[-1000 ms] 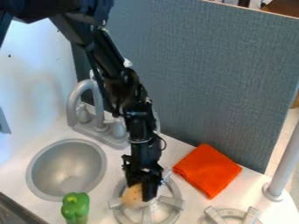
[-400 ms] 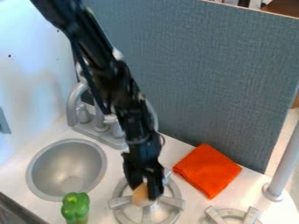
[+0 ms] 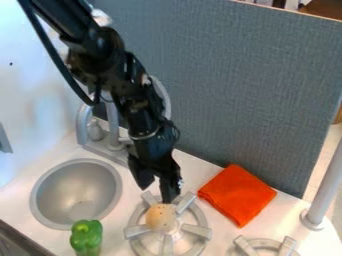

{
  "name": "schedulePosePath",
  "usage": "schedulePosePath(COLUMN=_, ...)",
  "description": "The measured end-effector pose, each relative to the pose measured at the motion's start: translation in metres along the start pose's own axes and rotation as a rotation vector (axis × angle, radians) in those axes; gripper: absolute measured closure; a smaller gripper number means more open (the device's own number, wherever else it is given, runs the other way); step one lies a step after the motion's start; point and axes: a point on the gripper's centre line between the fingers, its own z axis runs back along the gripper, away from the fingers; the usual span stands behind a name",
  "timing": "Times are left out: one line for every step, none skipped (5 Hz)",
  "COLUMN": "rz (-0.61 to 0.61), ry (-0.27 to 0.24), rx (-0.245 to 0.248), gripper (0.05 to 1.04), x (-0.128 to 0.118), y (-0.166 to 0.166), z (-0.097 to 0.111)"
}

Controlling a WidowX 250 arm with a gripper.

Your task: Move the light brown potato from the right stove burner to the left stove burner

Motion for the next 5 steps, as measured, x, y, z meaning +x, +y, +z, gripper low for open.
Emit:
schedulePosePath(rz=0.047, ry=0.06, rx=0.07, gripper=0.084, x=-0.019, y=0.0, z=0.008)
schedulePosePath(rz=0.112, ry=0.159, rx=0.147, gripper=0.084, x=-0.042, y=0.004, z=0.009)
schedulePosePath(rz=0.143, ry=0.223, rx=0.175, gripper=0.084, x=-0.067, y=0.007, z=0.008)
schedulePosePath(rz=0.163, ry=0.231, rx=0.179, gripper=0.084, x=-0.075, y=0.013, z=0.007)
schedulePosePath(rz=0.187, ry=0.219, rx=0.158, gripper=0.085, x=-0.08, y=0.02, z=0.006)
